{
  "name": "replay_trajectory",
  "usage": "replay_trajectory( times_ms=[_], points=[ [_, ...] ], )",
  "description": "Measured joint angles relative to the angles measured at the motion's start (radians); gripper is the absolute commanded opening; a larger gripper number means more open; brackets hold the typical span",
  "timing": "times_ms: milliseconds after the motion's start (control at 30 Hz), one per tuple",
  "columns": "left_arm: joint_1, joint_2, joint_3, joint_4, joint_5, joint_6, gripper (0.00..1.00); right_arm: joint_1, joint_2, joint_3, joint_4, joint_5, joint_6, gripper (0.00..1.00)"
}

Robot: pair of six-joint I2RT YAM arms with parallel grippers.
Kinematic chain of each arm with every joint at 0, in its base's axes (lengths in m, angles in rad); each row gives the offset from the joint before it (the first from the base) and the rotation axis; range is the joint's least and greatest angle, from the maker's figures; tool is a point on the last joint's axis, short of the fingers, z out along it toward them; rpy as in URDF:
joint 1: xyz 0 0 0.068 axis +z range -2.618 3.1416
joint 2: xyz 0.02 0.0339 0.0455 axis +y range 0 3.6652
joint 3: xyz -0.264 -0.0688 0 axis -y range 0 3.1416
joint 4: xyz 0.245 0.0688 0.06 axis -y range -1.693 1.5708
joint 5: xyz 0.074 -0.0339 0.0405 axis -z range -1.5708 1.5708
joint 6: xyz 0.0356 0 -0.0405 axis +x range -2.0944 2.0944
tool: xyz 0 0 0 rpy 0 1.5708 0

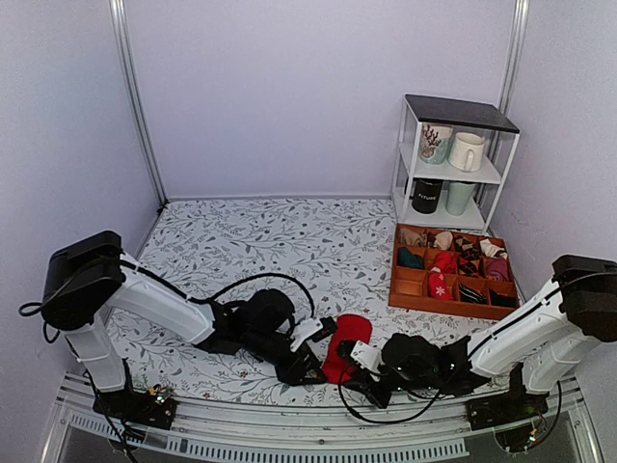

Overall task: Roll the socks
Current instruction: Roll the sock at the center of the board.

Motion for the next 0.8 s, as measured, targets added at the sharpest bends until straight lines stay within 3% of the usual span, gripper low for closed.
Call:
replay_trajectory(
  times_ms=[133,333,533,800],
  points=[
    [-0.005,-0.112,-0.132,0.091,-0.102,0.055,0.52,-0.057,-0.027,-0.021,-0.003,-0.121,0.099,0.12],
    [-0.081,-0.237,-0.339,0.434,-0.201,0.216,0.55,-0.127,-0.036,-0.04,0.007,-0.294,0.25,0.12],
    [-0.1,-0.114,-0.321,0.607,-0.158,0.312,0.58,-0.173,0.007,-0.043,0.052,-0.419,0.339,0.12],
    [-0.104,0.05,-0.278,0.661,-0.109,0.368,0.51,-0.19,0.026,-0.042,0.079,-0.485,0.375,0.12]
  ],
)
